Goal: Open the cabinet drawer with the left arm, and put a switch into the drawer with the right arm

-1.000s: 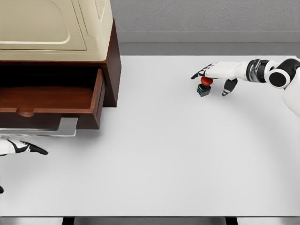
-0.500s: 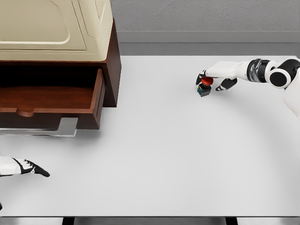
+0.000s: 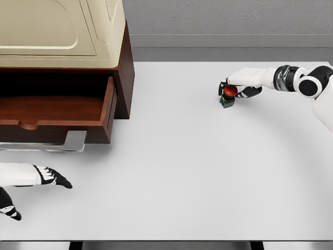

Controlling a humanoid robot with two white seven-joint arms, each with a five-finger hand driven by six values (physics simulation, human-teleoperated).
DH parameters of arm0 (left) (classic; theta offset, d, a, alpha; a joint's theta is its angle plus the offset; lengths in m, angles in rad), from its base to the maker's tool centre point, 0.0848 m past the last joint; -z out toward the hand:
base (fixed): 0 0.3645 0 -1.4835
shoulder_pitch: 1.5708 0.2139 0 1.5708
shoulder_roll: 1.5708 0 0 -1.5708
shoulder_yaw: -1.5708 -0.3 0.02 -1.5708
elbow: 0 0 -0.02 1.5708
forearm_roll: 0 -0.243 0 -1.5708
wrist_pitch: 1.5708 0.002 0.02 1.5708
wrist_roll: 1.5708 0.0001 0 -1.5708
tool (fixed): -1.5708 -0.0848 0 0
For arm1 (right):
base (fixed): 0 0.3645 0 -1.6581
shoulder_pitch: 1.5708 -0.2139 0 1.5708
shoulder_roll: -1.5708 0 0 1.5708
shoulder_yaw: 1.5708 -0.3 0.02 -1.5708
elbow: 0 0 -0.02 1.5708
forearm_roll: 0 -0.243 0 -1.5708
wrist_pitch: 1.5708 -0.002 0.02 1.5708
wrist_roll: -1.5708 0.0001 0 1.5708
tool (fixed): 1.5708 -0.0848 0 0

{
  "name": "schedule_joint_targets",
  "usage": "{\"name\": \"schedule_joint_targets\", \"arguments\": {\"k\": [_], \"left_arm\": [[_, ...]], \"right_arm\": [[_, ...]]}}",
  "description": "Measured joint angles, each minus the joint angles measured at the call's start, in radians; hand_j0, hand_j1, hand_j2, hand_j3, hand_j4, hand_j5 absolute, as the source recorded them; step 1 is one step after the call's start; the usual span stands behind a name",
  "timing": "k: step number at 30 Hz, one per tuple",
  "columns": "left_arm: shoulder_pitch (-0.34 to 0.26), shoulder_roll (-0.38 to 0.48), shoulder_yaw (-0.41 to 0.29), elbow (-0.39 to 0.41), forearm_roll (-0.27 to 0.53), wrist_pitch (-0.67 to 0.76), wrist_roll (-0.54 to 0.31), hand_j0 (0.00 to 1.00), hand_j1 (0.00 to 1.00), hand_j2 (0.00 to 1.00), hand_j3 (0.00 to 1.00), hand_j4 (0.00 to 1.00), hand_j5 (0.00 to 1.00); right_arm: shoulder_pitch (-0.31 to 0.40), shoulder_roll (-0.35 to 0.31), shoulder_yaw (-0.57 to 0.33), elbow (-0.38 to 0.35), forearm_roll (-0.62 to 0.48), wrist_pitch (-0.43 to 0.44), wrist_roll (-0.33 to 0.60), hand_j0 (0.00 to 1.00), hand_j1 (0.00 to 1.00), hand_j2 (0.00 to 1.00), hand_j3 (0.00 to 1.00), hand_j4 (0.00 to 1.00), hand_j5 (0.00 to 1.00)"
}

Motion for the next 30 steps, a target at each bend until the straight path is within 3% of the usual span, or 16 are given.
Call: {"name": "schedule_joint_targets", "arguments": {"k": [2, 5, 10, 16, 23, 30], "left_arm": [[0.002, -0.003, 0.002, 0.0, -0.006, 0.0, 0.0, 1.0, 1.0, 1.0, 1.0, 1.0, 1.0], [0.002, -0.005, 0.003, 0.0, -0.01, 0.0, 0.0, 1.0, 1.0, 1.0, 1.0, 1.0, 1.0], [0.002, -0.009, 0.004, 0.001, -0.013, 0.0, 0.0, 1.0, 1.0, 1.0, 1.0, 1.0, 1.0], [0.002, -0.011, 0.005, 0.001, -0.014, 0.0, 0.0, 1.0, 1.0, 1.0, 1.0, 1.0, 1.0], [0.002, -0.009, 0.005, 0.001, -0.014, 0.0, 0.0, 1.0, 1.0, 1.0, 1.0, 1.0, 1.0], [0.002, -0.006, 0.005, 0.001, -0.013, 0.0, 0.0, 1.0, 1.0, 1.0, 1.0, 1.0, 1.0]], "right_arm": [[0.0, 0.001, 0.0, 0.001, 0.001, -0.001, 0.001, 0.5, 0.5, 0.5, 0.5, 0.5, 0.5], [0.0, 0.0, 0.002, 0.002, -0.003, -0.005, 0.002, 0.33, 0.33, 0.33, 0.33, 0.33, 0.33], [0.0, -0.001, 0.0, 0.0, -0.033, -0.008, 0.004, 0.22, 0.22, 0.22, 0.22, 0.22, 0.22], [0.006, -0.005, -0.01, -0.03, -0.105, -0.009, 0.004, 0.21, 0.21, 0.21, 0.21, 0.21, 0.21], [0.064, -0.023, -0.02, -0.199, -0.21, -0.009, 0.005, 0.2, 0.2, 0.2, 0.2, 0.2, 0.2], [0.048, -0.007, -0.036, -0.354, -0.299, -0.009, 0.004, 0.21, 0.21, 0.21, 0.21, 0.21, 0.21]]}}
